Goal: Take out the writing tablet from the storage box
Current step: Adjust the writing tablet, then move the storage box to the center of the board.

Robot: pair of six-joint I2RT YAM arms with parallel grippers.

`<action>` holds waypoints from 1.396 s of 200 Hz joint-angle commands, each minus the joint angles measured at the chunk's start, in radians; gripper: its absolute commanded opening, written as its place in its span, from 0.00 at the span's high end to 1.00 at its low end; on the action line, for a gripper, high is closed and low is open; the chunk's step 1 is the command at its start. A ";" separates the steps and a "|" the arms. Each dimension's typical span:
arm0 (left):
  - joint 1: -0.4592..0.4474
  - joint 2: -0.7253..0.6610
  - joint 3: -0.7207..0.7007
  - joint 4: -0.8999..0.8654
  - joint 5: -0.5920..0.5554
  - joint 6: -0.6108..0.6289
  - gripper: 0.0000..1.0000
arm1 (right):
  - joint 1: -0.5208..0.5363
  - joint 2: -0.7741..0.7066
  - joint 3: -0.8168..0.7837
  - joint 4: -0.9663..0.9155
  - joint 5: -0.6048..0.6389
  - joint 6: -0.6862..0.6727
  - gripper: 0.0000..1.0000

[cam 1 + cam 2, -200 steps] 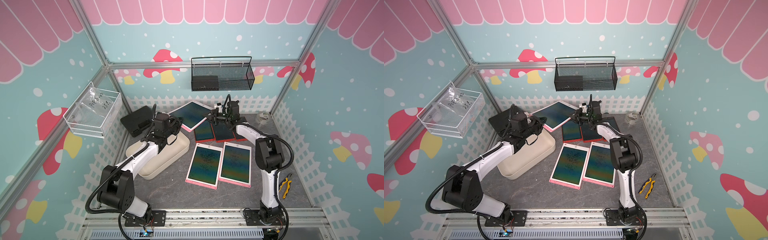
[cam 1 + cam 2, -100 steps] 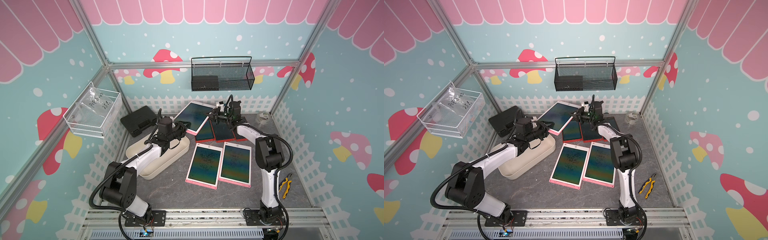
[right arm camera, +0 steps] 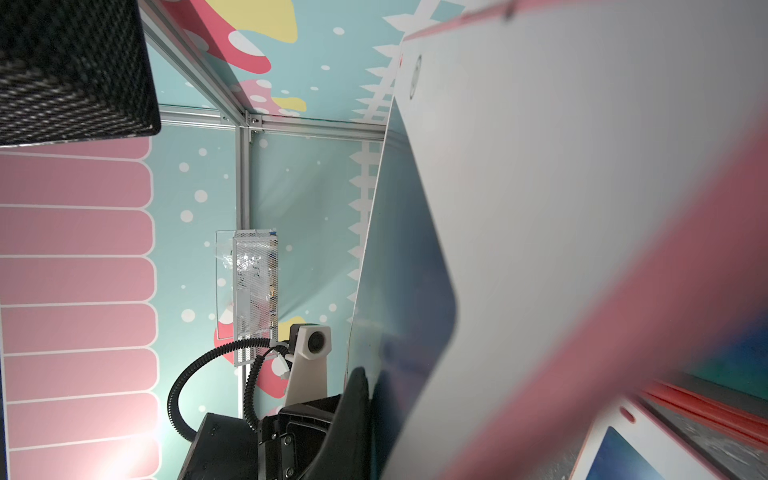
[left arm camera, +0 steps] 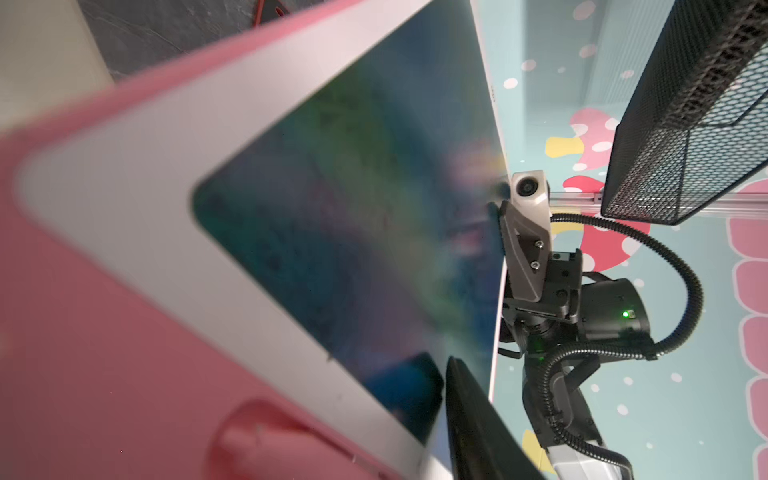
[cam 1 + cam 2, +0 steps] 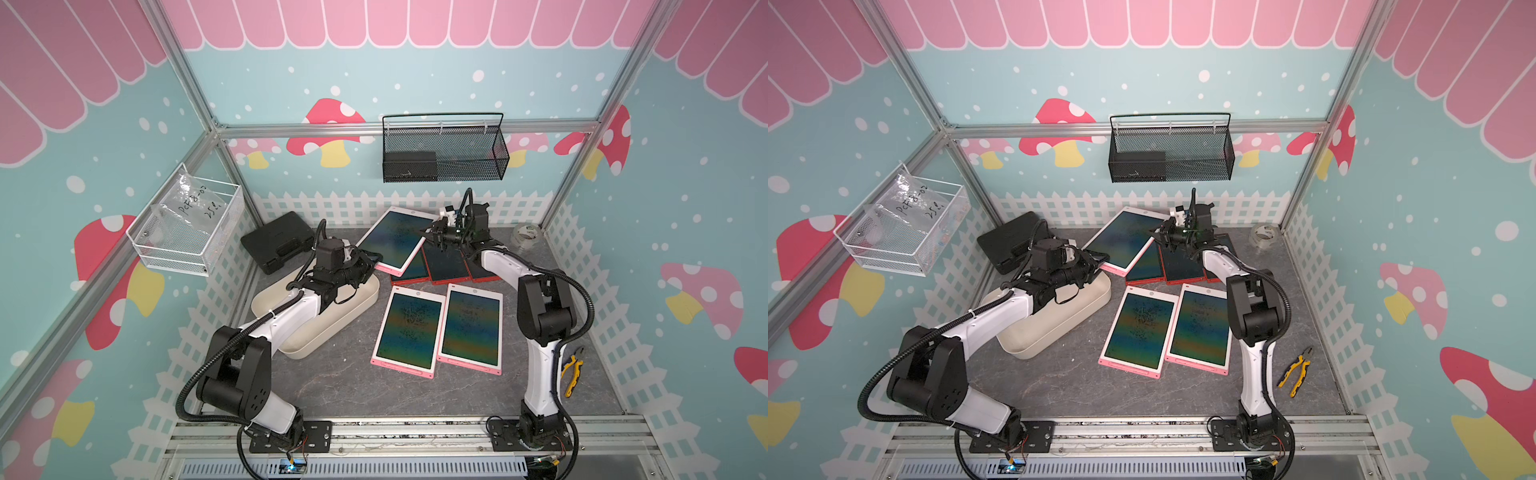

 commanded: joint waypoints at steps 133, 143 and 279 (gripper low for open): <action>0.046 -0.132 -0.045 -0.254 0.132 0.285 0.65 | -0.083 -0.112 -0.075 -0.014 -0.034 -0.096 1.00; 0.043 -0.132 -0.047 -0.315 0.145 0.326 0.68 | -0.102 -0.127 -0.091 -0.035 -0.036 -0.116 1.00; -0.037 0.203 0.136 -0.426 0.208 0.513 0.74 | -0.222 -0.245 -0.167 -0.224 -0.010 -0.300 1.00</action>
